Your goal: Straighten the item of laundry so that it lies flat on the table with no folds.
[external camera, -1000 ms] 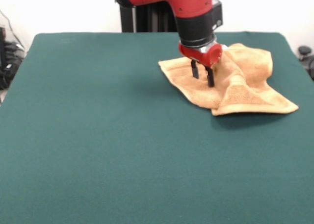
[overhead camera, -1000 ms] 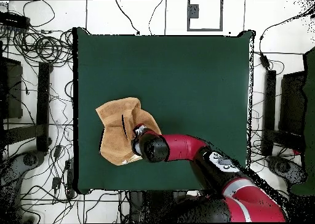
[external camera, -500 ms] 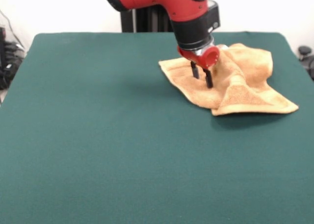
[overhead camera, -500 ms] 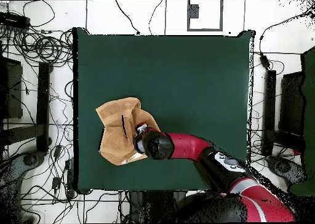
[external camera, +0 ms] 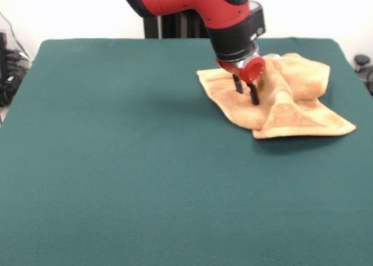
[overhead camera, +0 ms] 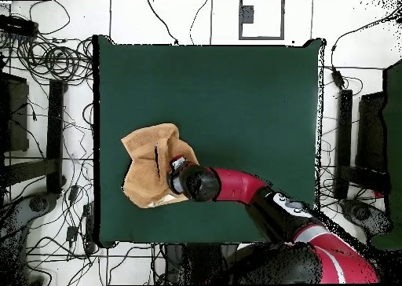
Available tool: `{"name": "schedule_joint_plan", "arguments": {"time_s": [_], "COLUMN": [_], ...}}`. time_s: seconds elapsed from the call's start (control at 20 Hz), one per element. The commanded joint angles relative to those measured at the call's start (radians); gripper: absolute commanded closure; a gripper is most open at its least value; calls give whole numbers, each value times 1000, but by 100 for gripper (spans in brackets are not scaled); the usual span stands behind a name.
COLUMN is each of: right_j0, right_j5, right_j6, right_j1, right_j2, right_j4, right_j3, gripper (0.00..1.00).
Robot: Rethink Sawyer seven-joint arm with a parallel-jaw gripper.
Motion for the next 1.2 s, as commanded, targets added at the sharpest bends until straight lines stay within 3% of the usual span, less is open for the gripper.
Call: {"name": "schedule_joint_plan", "arguments": {"time_s": [0.05,0.35,1.2], "right_j0": [176,283,298], "right_j5": [107,265,245], "right_j6": [25,59,43], "right_j1": [322,204,164], "right_j2": [160,73,114], "right_j4": [69,148,225], "right_j3": [118,121,146], "gripper": [0,0,0]}}
